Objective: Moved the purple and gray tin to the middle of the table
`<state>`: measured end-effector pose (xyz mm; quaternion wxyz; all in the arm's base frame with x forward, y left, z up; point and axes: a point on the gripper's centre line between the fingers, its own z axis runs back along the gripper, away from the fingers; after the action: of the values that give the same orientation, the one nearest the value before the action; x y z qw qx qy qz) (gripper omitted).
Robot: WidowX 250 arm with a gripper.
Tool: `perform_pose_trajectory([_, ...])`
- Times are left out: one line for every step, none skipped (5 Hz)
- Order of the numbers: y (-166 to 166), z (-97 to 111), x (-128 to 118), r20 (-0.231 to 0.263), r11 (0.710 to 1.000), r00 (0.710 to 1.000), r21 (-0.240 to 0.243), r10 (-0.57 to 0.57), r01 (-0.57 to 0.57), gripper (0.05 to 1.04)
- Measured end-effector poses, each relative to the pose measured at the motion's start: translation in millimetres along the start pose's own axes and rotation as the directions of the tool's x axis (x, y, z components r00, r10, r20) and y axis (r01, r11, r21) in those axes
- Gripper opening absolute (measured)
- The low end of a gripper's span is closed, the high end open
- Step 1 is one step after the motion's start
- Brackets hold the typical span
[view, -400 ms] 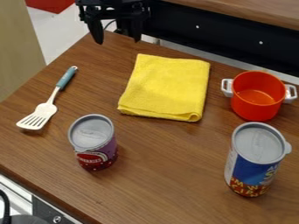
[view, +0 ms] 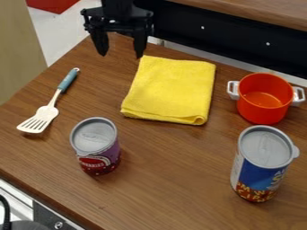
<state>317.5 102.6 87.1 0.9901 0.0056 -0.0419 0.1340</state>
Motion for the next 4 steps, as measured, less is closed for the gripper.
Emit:
perform_pose_trajectory([3, 2, -9, -0.043, 0.972, 0.972, -0.045, -0.231, 0.229, 0.999])
perform_pose_trajectory([8, 0, -7, -0.042, 0.909, 0.908, -0.013, -0.417, 0.417, 0.999])
perform_pose_trajectory([18, -11, -11, -0.029, 0.776, 0.776, 0.017, -0.630, 0.630, 0.999])
perform_pose_trajectory([33, -17, -16, 0.001, 0.648, 0.652, 0.120, -0.758, 0.752, 0.999])
